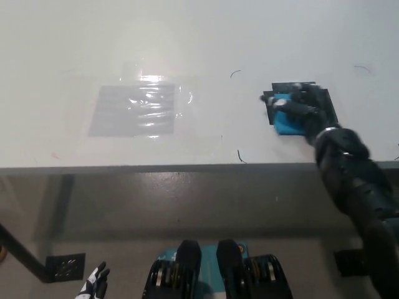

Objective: A soft sponge is kept on the balc marked spot on the table infront of the robot and it uses its right hand fist to press down on it and drrags it across the table in a back and forth manner twice to clean it

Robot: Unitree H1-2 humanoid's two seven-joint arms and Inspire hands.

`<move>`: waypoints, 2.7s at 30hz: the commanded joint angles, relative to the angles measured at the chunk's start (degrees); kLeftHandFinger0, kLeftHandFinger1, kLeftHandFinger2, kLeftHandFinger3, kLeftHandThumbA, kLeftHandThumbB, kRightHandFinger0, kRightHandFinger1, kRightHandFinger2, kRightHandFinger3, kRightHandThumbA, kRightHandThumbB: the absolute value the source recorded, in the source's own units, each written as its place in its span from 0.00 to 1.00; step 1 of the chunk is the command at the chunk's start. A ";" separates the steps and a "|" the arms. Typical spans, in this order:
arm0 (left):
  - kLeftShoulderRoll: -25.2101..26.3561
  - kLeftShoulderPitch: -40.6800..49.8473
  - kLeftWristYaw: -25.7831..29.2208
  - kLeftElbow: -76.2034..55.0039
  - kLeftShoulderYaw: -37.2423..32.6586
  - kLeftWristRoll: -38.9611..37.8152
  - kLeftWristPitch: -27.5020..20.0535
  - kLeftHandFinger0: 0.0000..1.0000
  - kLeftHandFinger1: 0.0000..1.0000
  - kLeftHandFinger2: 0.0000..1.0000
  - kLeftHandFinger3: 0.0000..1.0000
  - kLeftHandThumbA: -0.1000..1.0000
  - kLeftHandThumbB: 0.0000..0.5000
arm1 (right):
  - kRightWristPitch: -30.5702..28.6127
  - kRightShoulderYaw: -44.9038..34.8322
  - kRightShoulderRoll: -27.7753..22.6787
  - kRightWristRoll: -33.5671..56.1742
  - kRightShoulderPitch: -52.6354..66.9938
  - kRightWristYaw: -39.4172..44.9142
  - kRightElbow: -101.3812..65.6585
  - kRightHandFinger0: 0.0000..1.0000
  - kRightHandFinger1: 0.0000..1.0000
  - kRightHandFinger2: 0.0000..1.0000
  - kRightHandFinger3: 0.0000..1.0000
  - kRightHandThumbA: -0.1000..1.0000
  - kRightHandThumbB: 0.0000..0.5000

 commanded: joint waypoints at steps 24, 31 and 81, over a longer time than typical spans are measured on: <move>1.91 -1.76 -0.47 -0.84 -0.33 0.08 -0.75 1.00 1.00 1.00 1.00 1.00 0.20 | 19.97 2.04 -4.26 15.61 -0.44 7.12 -96.67 1.00 1.00 1.00 1.00 1.00 0.88; 3.29 -4.16 -2.42 -0.71 -0.37 -1.24 0.64 1.00 1.00 1.00 1.00 1.00 0.15 | 22.44 -0.70 -10.71 16.66 13.13 0.40 -129.39 1.00 1.00 1.00 1.00 1.00 0.91; 1.30 -10.37 -0.25 3.42 0.21 -3.87 -4.73 1.00 1.00 1.00 1.00 1.00 0.38 | -2.78 12.75 -1.45 -1.08 55.90 10.44 -63.40 1.00 1.00 1.00 1.00 1.00 0.21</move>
